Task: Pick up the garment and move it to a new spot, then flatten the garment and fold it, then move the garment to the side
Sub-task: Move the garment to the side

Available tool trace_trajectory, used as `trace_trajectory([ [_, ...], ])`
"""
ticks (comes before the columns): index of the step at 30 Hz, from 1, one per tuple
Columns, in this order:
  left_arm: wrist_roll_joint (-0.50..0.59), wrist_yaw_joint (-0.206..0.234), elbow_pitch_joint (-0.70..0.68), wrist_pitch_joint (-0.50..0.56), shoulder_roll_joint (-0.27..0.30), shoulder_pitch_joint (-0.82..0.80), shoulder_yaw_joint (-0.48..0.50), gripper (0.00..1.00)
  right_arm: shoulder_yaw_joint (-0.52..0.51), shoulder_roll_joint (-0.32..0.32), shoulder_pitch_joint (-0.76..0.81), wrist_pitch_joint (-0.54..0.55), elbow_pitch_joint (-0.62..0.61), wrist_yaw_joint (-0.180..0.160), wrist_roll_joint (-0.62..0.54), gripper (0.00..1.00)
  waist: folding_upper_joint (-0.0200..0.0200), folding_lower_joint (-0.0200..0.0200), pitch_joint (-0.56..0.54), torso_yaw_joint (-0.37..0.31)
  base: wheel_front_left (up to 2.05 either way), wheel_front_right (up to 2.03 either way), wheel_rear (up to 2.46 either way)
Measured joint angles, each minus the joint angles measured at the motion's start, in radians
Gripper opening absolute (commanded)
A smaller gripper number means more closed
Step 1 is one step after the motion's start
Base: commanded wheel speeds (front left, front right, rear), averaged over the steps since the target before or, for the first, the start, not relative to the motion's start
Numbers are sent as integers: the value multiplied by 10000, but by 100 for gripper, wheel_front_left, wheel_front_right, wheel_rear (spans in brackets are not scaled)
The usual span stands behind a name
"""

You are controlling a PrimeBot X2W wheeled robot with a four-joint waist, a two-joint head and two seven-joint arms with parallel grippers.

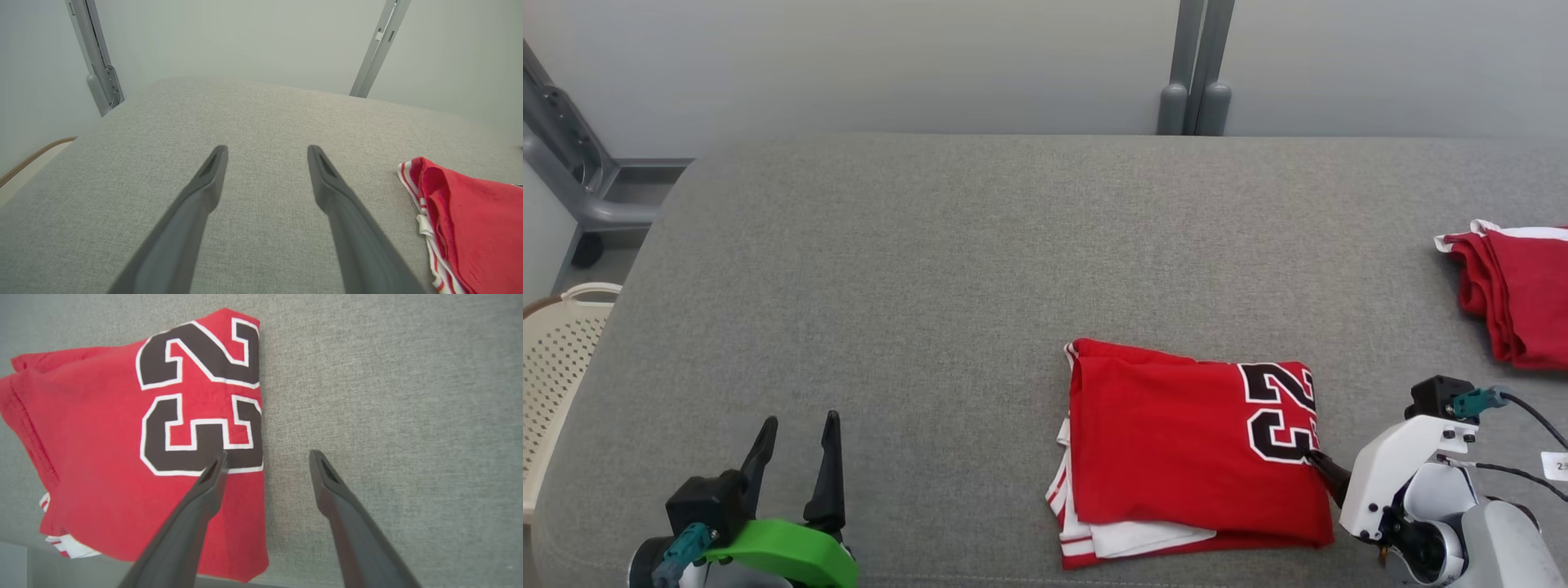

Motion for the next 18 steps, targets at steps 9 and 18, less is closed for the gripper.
trace_trajectory([
  [9,-2,150,-249,192,196,-34,38,100,-23,-2,-654,-268,1281,0,190,90,0,0,430,323,0,0,0],
  [18,0,198,-366,288,261,-68,-44,100,-48,-40,-1313,-786,2360,6,245,0,0,0,620,620,0,0,0],
])
